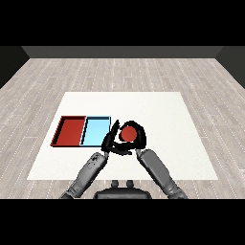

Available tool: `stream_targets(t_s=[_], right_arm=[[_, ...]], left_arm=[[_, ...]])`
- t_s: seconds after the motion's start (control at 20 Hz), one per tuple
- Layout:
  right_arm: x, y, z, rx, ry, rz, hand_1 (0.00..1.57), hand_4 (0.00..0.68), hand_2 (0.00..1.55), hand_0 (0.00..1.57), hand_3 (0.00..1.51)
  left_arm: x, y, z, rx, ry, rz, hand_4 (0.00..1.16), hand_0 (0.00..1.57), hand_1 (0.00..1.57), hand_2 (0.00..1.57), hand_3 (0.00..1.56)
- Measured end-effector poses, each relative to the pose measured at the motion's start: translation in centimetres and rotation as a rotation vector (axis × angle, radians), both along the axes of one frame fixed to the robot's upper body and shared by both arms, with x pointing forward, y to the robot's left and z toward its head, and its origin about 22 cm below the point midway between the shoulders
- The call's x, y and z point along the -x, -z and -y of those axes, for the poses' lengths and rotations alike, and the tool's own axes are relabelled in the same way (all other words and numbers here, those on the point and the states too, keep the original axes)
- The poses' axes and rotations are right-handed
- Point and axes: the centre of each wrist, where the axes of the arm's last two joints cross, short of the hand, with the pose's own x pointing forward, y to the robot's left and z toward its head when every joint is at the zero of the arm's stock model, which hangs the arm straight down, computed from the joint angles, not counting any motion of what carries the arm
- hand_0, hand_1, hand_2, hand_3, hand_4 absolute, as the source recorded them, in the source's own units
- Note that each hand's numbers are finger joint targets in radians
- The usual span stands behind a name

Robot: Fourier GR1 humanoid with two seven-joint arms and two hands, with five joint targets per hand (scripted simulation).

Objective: Pick the red can and put it in the red box

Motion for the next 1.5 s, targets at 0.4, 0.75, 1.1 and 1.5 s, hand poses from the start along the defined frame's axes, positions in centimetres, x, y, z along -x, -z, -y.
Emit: stream_targets(t_s=[0.4, 0.75, 1.1, 1.5], right_arm=[[-0.3, -0.1, -1.1, -0.029, -0.036, -0.005, 1.53, 0.659, 1.46, 1.53, 1.42], [0.1, 0.1, -1.7, -0.015, -0.044, -0.002, 1.50, 0.638, 1.46, 1.50, 1.40], [-0.1, -0.2, -2.3, -0.002, -0.040, 0.000, 1.50, 0.652, 1.45, 1.50, 1.39], [0.2, 0.0, -2.4, -0.010, -0.036, -0.007, 1.48, 0.642, 1.44, 1.48, 1.39]], left_arm=[[-0.6, 0.2, 0.2, 0.021, 0.012, -0.010, 0.00, 0.00, 0.00, 0.00, 0.00], [-0.3, 0.5, 0.4, 0.011, 0.008, -0.034, 0.00, 0.00, 0.00, 0.00, 0.00], [-0.1, 0.5, 1.1, 0.041, -0.134, -0.051, 1.12, 1.57, 1.57, 1.56, 1.48], [-0.4, 0.9, 0.9, 0.021, -0.191, -0.061, 1.14, 1.57, 1.57, 1.55, 1.47]])
